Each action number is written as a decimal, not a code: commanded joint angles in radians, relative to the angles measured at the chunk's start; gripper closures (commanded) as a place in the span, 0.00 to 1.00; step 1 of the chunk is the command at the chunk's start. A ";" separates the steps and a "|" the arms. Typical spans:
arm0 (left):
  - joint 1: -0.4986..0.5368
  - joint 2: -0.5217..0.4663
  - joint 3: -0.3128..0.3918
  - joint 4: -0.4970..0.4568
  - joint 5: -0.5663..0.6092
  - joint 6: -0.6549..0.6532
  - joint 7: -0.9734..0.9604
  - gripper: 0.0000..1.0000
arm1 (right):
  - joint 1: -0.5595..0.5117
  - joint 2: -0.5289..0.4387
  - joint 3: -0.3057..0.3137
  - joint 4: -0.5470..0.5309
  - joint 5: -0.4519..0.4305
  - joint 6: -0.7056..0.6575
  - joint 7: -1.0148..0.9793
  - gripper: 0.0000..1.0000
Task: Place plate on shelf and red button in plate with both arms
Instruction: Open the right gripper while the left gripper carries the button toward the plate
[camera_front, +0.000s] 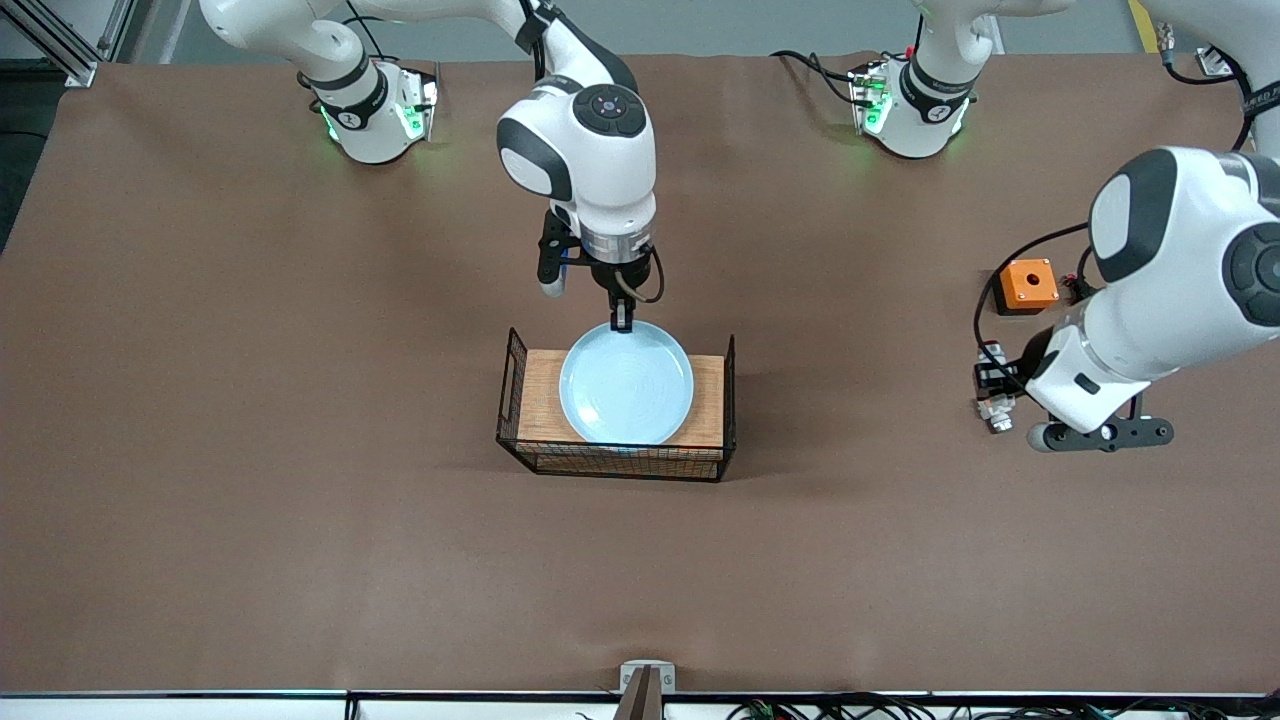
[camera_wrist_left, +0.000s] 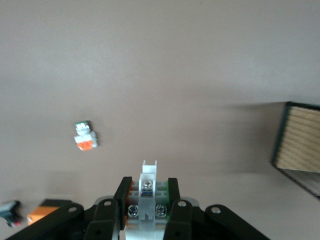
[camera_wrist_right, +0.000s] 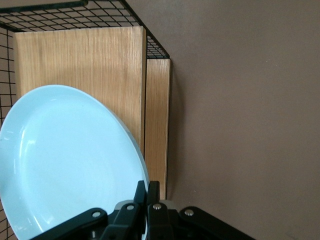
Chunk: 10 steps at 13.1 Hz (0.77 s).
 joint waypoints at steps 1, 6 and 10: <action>-0.002 0.002 -0.067 0.065 0.001 -0.050 -0.186 0.84 | 0.011 0.023 -0.014 0.034 -0.042 -0.011 0.037 1.00; -0.006 0.003 -0.243 0.091 0.004 -0.050 -0.657 0.85 | 0.003 0.021 -0.016 0.030 -0.054 -0.019 0.035 0.98; -0.038 0.005 -0.306 0.091 0.004 -0.047 -0.931 0.86 | 0.000 0.024 -0.016 0.031 -0.056 -0.016 0.034 0.00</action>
